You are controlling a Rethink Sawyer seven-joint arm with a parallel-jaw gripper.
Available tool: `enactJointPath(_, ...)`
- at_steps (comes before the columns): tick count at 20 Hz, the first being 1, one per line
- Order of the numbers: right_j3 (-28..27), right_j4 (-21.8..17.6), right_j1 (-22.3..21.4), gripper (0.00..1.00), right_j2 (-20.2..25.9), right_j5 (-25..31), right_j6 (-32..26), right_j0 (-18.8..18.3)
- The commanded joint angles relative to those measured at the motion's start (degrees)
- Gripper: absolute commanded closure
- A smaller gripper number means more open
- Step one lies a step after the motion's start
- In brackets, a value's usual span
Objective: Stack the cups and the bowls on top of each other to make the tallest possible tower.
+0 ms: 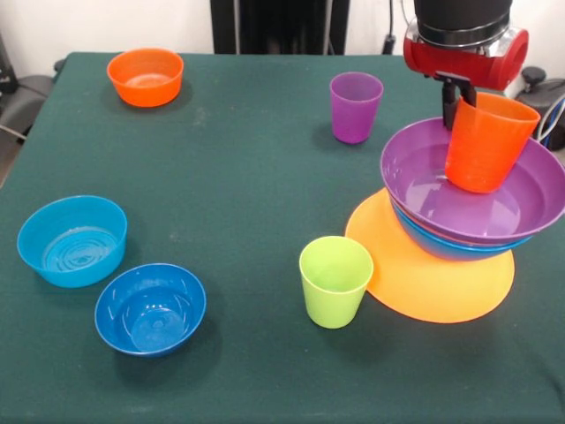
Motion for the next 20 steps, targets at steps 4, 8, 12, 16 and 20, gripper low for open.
enactJointPath(4, -0.54, 0.22, -1.71, 1.0, -1.05, 8.05, 6.42, 1.58)
enactJointPath(8, -0.29, 0.37, -2.08, 1.0, -1.12, 8.07, 6.61, 1.84)
enactJointPath(12, -0.02, 0.56, -0.86, 1.0, -0.43, 5.56, 5.71, 1.36)
enactJointPath(16, -1.13, 0.5, 1.34, 1.0, 0.4, 3.23, 4.61, 0.75)
enactJointPath(20, -2.08, 0.35, 2.42, 1.0, 0.79, 2.25, 3.69, 0.21)
